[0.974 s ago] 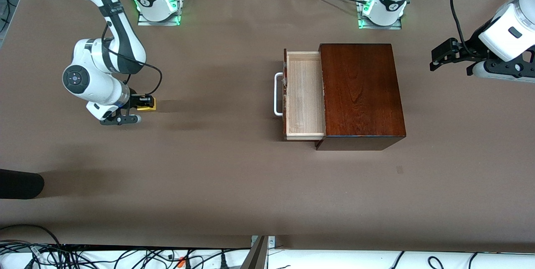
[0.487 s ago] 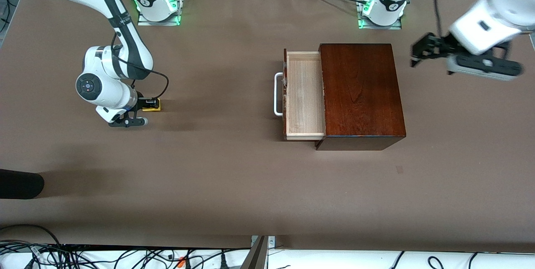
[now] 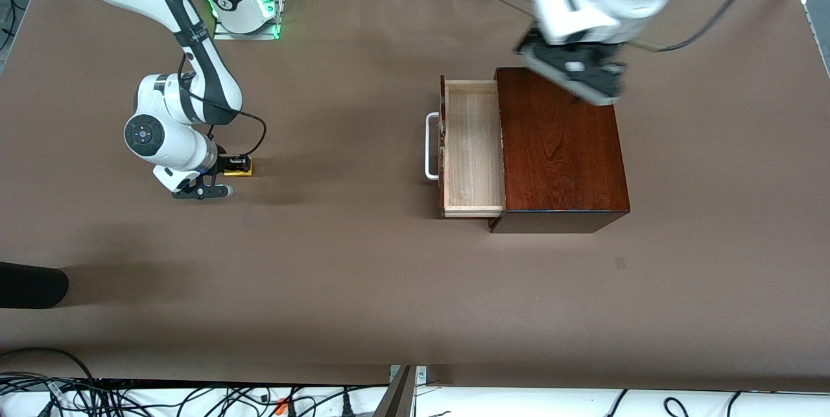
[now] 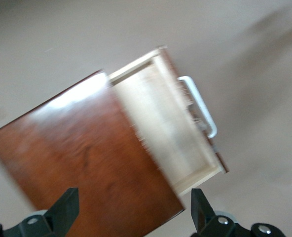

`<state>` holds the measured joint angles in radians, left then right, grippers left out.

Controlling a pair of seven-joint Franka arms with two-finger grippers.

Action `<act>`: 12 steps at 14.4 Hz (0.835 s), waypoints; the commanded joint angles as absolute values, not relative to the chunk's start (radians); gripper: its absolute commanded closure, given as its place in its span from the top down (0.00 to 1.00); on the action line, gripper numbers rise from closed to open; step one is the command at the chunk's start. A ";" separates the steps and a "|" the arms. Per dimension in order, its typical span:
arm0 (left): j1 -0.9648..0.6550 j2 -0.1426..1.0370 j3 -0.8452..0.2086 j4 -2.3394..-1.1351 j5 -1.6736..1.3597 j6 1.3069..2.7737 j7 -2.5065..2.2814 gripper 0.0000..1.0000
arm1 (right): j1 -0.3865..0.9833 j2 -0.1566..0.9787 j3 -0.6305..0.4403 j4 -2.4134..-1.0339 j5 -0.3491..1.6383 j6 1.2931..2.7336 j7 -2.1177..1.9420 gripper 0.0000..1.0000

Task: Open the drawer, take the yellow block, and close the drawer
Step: 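Lower the cube onto the table while the left gripper reaches the drawer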

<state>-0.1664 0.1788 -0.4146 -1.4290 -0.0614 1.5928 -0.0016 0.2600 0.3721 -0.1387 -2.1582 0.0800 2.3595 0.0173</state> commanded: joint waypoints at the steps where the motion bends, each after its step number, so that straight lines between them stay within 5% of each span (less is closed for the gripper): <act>1: -0.311 0.337 -0.416 -1.331 0.006 1.647 0.057 1.00 | 0.258 0.315 -0.130 -2.161 0.063 2.346 0.038 1.00; 8: -0.547 0.593 -0.413 -1.252 0.210 1.815 0.231 1.00 | 0.229 0.147 -0.135 -2.099 0.061 2.274 0.011 1.00; 12: -0.584 0.692 -0.405 -1.210 0.254 1.833 0.574 1.00 | 0.209 0.081 -0.138 -1.909 0.060 1.975 0.015 1.00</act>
